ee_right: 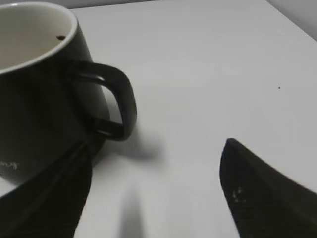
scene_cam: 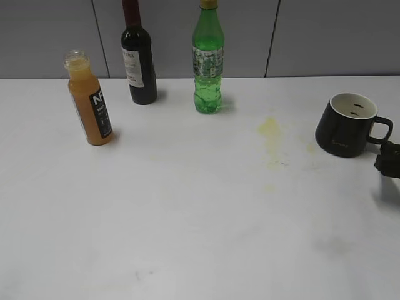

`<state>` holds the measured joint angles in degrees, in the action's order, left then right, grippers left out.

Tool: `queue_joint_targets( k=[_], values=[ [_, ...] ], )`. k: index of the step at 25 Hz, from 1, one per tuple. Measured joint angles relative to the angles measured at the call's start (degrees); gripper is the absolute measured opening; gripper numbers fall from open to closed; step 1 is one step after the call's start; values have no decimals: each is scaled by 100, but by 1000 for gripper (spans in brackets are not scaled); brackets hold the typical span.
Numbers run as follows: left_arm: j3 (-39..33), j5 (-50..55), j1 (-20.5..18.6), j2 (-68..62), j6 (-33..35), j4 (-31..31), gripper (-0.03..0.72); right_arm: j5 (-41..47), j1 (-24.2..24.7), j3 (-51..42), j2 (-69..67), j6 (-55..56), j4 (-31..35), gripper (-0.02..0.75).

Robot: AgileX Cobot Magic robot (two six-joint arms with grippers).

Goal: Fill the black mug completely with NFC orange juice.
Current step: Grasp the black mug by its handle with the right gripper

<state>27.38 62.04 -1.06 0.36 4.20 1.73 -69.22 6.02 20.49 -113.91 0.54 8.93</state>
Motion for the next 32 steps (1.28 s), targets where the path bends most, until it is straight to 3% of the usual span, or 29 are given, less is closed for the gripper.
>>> queue_joint_targets(
  k=[32],
  values=[
    [0, 0, 0, 0, 0, 0, 237, -25, 388, 992, -709, -14, -739, 606]
  ],
)
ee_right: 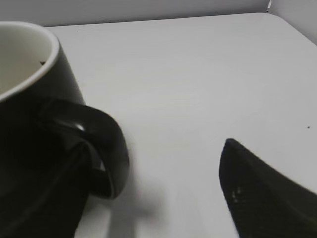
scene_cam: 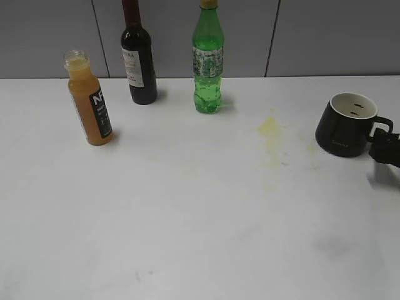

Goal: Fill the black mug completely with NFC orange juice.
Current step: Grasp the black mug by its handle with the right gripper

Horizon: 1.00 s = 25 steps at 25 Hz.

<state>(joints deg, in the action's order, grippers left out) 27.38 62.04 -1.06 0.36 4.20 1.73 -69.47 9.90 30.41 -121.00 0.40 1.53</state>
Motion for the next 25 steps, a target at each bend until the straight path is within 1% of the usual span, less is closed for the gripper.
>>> queue_joint_targets(
  k=[11, 21, 23, 24, 25],
  values=[
    [0, 0, 0, 0, 0, 0, 237, -6, 0, 272, -205, 7, -5, 596],
    [0, 0, 0, 0, 0, 0, 237, -6, 1, 774, -549, 7, -91, 589],
    [0, 0, 0, 0, 0, 0, 237, -10, 6, 872, -613, 13, -153, 550],
    [0, 0, 0, 0, 0, 0, 237, -10, 6, 907, -640, 13, -209, 518],
    [0, 0, 0, 0, 0, 0, 237, -23, 6, 924, -664, 13, -269, 465]
  ],
)
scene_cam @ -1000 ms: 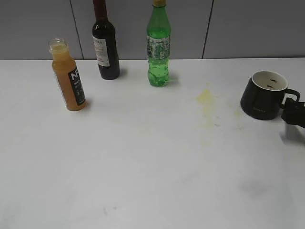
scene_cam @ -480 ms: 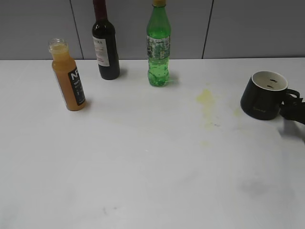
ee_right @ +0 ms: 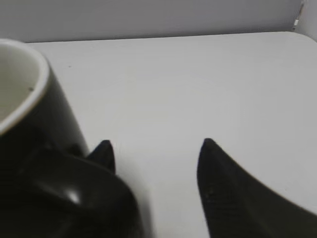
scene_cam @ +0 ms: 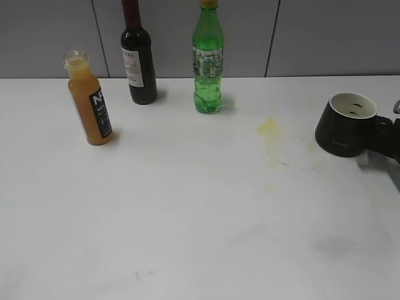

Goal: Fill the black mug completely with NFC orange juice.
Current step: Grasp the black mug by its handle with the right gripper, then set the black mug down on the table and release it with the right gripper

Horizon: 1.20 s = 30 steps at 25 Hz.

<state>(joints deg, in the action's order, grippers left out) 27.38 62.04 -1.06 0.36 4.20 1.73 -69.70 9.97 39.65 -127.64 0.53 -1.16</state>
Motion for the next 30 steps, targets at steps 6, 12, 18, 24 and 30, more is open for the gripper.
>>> queue_joint_targets(
  k=[6, 12, 18, 24, 30],
  values=[
    [0, 0, 0, 0, 0, 0, 237, -35, 0, 45, -35, -135, -381, 94],
    [0, 0, 0, 0, 0, 0, 237, -11, 0, 45, -1, -230, -394, 93],
    [0, 0, 0, 0, 0, 0, 237, 330, -157, 5, 645, -419, -575, 76],
    [0, 0, 0, 0, 0, 0, 237, 293, -949, -29, 1436, -427, -636, 74],
    [0, 0, 0, 0, 0, 0, 237, 292, -2371, -130, 1619, -434, -369, 74]
  ],
)
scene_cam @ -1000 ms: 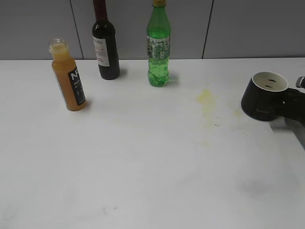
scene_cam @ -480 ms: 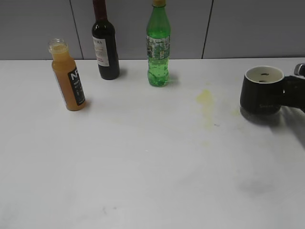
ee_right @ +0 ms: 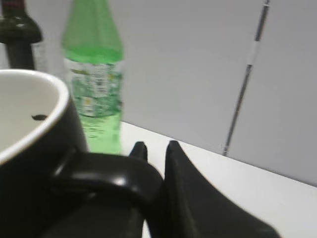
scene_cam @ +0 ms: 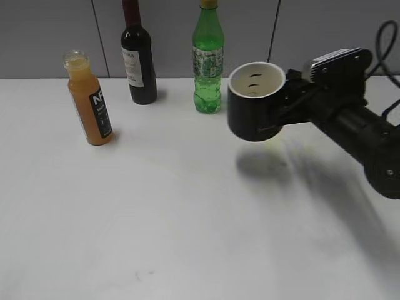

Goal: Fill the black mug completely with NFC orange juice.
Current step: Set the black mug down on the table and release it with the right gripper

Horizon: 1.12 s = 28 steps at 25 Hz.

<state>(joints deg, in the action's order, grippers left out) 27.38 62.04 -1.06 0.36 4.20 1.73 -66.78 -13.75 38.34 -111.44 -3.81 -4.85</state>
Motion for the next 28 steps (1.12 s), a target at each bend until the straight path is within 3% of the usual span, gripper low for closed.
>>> queue_joint_targets(
  k=[6, 11, 18, 28],
  values=[
    [0, 0, 0, 0, 0, 0, 237, -13, -1394, 0, -67, -2, 763, 73],
    [0, 0, 0, 0, 0, 0, 237, 25, -1970, 207, -475, -7, 1248, 73],
    [0, 0, 0, 0, 0, 0, 237, 25, -2175, 839, -1208, -7, 1717, 73],
    [0, 0, 0, 0, 0, 0, 237, 25, -2259, 967, -1704, 81, 1936, 73]
  ],
)
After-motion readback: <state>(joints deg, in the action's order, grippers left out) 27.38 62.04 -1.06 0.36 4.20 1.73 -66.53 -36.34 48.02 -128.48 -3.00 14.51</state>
